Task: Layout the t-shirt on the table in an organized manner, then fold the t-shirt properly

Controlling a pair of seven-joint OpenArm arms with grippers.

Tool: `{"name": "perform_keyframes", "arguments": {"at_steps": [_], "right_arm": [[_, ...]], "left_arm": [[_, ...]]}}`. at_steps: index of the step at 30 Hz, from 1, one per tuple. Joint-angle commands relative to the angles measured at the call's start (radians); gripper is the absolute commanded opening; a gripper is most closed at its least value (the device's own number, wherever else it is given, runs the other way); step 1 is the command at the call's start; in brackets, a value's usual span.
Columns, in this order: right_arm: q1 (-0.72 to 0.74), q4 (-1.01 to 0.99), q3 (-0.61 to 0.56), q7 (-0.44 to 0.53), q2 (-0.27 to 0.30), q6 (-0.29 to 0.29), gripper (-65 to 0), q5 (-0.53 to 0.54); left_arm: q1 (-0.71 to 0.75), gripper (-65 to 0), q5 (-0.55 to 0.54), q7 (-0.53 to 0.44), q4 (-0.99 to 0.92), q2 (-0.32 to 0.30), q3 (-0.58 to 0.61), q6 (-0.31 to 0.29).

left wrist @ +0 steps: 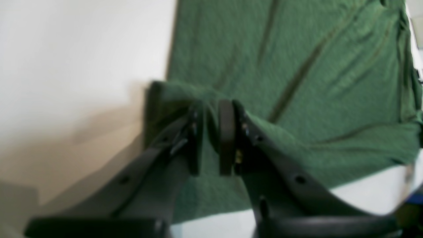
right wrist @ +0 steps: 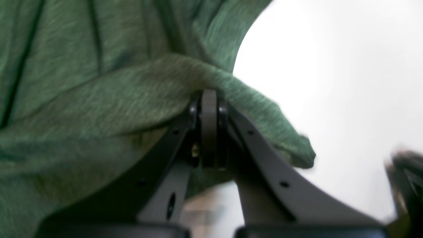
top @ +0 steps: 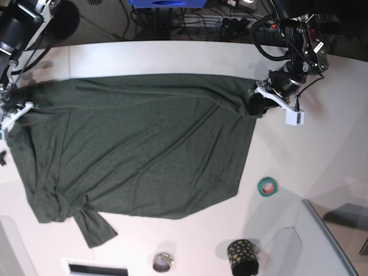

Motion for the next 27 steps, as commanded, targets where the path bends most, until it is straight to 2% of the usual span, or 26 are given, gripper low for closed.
{"name": "perform_keyframes", "arguments": {"at_steps": [1, 4, 7, 12, 14, 17, 22, 24, 27], "right_arm": [[0.007, -0.022, 0.022, 0.02, 0.033, -0.011, -64.2, -0.004], [0.027, -0.124, 0.062, 0.036, 0.077, -0.028, -64.2, -0.004], [0.03, -0.193, 0.071, 0.057, 0.114, -0.079, -64.2, 0.002], [0.025, -0.179, 0.07, 0.082, 0.108, -0.087, -64.2, 0.002], [0.021, -0.128, 0.07, 0.082, 0.079, -0.084, -64.2, 0.0], [0.001, -0.026, 0.07, 0.08, 0.045, -0.036, -64.2, -0.003], [-0.033, 0.162, 0.07, 0.079, -0.01, -0.025, -63.6, -0.003], [-0.044, 0.218, 0.07, 0.079, -0.03, -0.025, -63.6, -0.003], [-0.047, 0.258, 0.077, 0.079, -0.048, -0.025, -63.6, -0.003]], "left_arm": [[-0.001, -56.3, -0.001, -0.036, 0.01, -0.017, -0.004, -0.01], [-0.007, -56.3, 0.002, -0.047, -0.039, -0.057, -0.004, -0.01], [-0.009, -56.3, 0.004, -0.05, -0.067, -0.069, -0.004, -0.01], [-0.004, -56.3, 0.004, -0.052, -0.067, -0.063, -0.004, -0.01], [-0.003, -56.3, 0.002, -0.045, -0.053, -0.061, -0.004, -0.01], [0.019, -56.3, -0.059, -0.038, 0.011, -0.061, -0.004, -0.01], [0.046, -56.3, -0.239, 0.111, 0.159, -0.058, 0.005, -0.01], [0.039, -56.3, -0.248, 0.145, 0.173, -0.014, 0.03, -0.01], [0.023, -56.3, -0.248, 0.125, 0.146, 0.02, 0.106, -0.01]]}}
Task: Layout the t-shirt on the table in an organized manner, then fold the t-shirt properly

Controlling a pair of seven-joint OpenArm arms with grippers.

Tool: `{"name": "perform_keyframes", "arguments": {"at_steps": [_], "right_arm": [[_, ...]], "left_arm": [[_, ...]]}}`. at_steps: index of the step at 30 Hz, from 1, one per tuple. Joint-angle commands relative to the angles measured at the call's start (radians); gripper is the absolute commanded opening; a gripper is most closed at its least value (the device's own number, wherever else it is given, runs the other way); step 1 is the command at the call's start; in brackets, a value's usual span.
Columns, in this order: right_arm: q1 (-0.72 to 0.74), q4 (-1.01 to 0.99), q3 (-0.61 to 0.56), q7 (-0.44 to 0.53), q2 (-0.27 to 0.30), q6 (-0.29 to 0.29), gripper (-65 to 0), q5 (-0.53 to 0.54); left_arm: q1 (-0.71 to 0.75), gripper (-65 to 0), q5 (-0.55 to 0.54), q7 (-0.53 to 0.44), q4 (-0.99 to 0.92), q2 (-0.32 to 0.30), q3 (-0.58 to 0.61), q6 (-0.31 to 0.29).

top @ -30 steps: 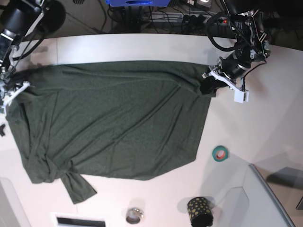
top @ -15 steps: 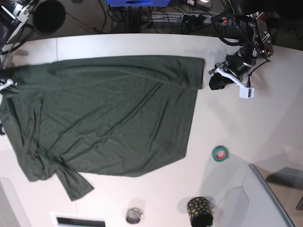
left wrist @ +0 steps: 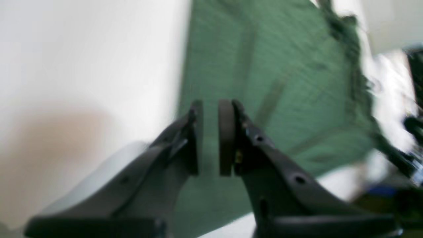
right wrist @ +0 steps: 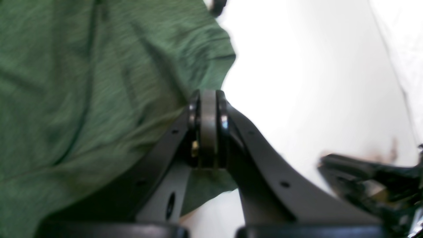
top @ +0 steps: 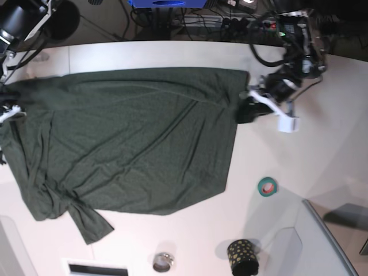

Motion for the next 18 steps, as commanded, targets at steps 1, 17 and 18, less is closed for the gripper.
{"name": "perform_keyframes", "arguments": {"at_steps": [1, 17, 18], "right_arm": [[0.013, 0.029, 0.004, 0.02, 0.018, -0.002, -63.6, 0.006], [-0.012, 0.023, 0.003, 0.02, 0.021, -0.002, -63.8, 0.006], [-0.012, 0.023, 0.001, 0.02, 0.02, -0.002, -63.8, 0.006]], "left_arm": [[-0.017, -56.3, -0.019, -0.028, -0.005, -0.001, 0.025, -0.013], [0.049, -56.4, -0.019, -0.072, 0.024, -0.034, 0.175, 0.059], [0.056, -56.4, -0.019, -0.072, 0.041, -0.043, 0.176, 0.077]]}}
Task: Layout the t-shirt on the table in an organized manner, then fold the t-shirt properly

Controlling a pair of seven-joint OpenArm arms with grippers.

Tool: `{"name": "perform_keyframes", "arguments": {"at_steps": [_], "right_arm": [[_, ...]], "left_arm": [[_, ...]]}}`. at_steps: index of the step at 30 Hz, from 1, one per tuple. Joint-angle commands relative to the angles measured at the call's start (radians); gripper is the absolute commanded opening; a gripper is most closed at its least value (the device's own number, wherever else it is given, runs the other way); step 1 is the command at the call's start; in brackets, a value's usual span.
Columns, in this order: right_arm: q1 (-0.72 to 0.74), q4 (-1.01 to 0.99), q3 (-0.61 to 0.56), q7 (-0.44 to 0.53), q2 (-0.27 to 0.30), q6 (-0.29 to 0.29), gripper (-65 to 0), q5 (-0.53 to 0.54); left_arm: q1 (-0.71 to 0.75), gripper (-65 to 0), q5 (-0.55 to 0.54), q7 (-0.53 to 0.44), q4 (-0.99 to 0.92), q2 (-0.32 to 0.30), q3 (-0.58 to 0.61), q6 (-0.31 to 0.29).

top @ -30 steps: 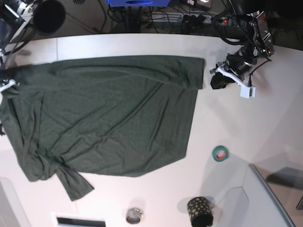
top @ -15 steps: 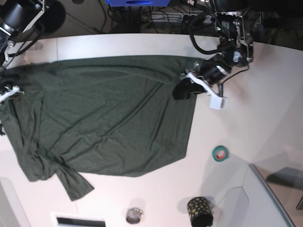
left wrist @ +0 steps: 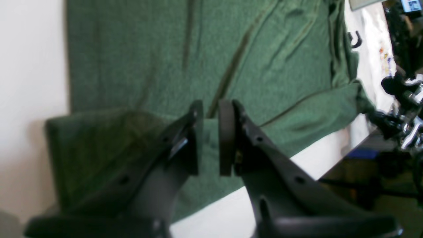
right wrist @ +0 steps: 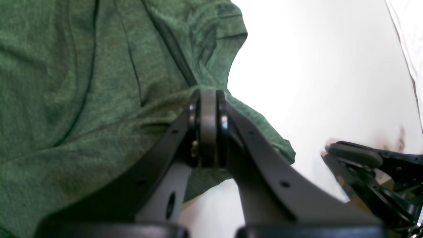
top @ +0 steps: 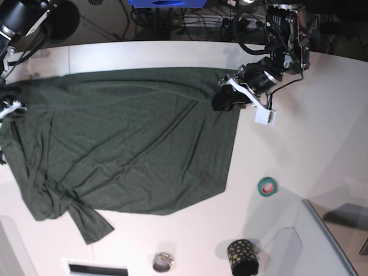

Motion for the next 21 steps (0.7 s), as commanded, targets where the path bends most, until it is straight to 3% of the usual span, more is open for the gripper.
{"name": "perform_keyframes", "arguments": {"at_steps": [1, 5, 8, 19, 21], "right_arm": [[0.012, 0.015, -0.001, 0.019, 0.013, -0.005, -63.8, 0.006], [0.012, 0.015, -0.003, 0.019, 0.013, -0.005, -63.8, 0.006], [0.012, 0.015, -0.003, 0.019, 0.013, -0.005, -63.8, 0.006], [0.003, 0.024, 0.005, 0.016, 0.01, -0.005, -63.9, 0.01], [0.006, 0.058, -0.001, -0.052, -0.016, -0.004, -63.9, 0.012]], "left_arm": [[-0.01, -56.4, -0.023, -0.017, 0.022, -0.016, 0.008, 0.01], [-0.046, -56.4, -0.012, -0.017, -0.072, -0.028, 0.008, 0.082], [-0.069, -56.4, 0.072, -0.017, -0.109, -0.028, 0.01, 0.118], [-0.096, -56.4, 0.247, -0.017, -0.107, -0.034, 0.001, 0.171], [-0.098, -56.4, 0.248, -0.015, -0.107, -0.046, -0.001, 0.171]]}}
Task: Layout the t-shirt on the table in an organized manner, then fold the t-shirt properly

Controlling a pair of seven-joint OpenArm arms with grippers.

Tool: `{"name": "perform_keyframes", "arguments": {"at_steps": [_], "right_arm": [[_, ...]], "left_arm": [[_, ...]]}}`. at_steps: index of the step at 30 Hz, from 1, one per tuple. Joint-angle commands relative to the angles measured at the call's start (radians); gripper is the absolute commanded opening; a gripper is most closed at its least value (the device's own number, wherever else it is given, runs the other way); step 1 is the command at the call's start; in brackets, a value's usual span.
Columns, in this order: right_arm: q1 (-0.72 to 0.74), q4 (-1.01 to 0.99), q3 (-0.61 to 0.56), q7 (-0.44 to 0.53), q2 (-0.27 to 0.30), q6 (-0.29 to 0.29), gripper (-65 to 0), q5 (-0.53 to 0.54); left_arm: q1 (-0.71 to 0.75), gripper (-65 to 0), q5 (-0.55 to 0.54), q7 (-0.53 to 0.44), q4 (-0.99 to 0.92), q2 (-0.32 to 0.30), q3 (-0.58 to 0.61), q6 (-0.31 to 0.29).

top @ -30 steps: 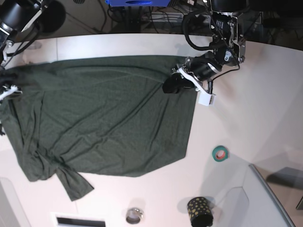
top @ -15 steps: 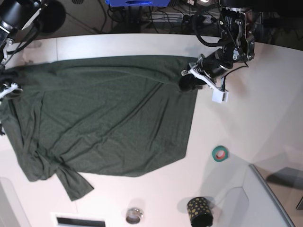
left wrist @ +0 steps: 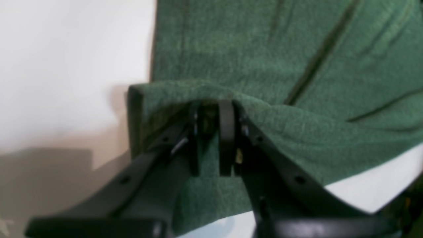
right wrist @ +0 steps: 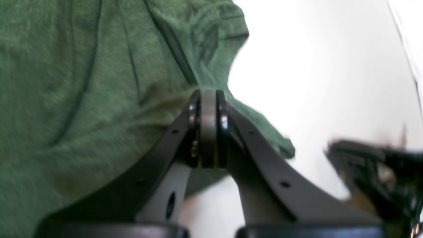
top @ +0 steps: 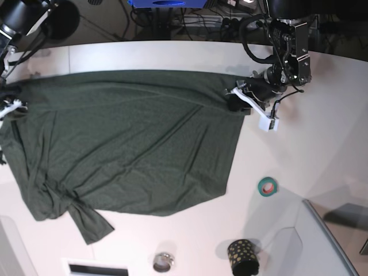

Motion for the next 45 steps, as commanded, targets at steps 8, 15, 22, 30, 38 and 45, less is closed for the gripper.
{"name": "perform_keyframes", "arguments": {"at_steps": [8, 15, 22, 30, 38, 45], "right_arm": [[0.034, 0.141, 0.055, -0.118, -0.165, 0.13, -63.5, 0.011], [0.054, 0.14, 0.095, -0.118, -0.182, 0.13, -63.5, 0.011], [0.046, 0.163, 0.161, -0.118, -0.184, 0.132, -62.9, 0.031], [-0.038, 0.183, 0.436, -0.491, -0.096, 0.133, -20.3, 0.666], [-0.106, -0.066, 0.502, -0.552, -0.019, 0.133, -16.8, 0.924], [-0.063, -0.192, 0.5, -0.509, 0.051, 0.133, -16.8, 0.922]], "left_arm": [[0.003, -56.4, 0.0, -0.001, 0.008, -0.041, -0.121, 0.004], [0.016, -56.4, -0.006, -0.001, 0.017, -0.059, -0.164, 0.001], [0.082, -56.4, -0.009, 0.003, 0.223, -0.056, -0.233, -0.001], [0.242, -55.3, -0.323, 0.039, 0.323, -0.105, -0.424, -0.128], [0.345, -26.2, -0.531, 0.128, 0.209, -0.122, -0.494, -0.145], [0.357, -22.9, -0.527, 0.128, 0.206, -0.121, -0.497, -0.265]]}}
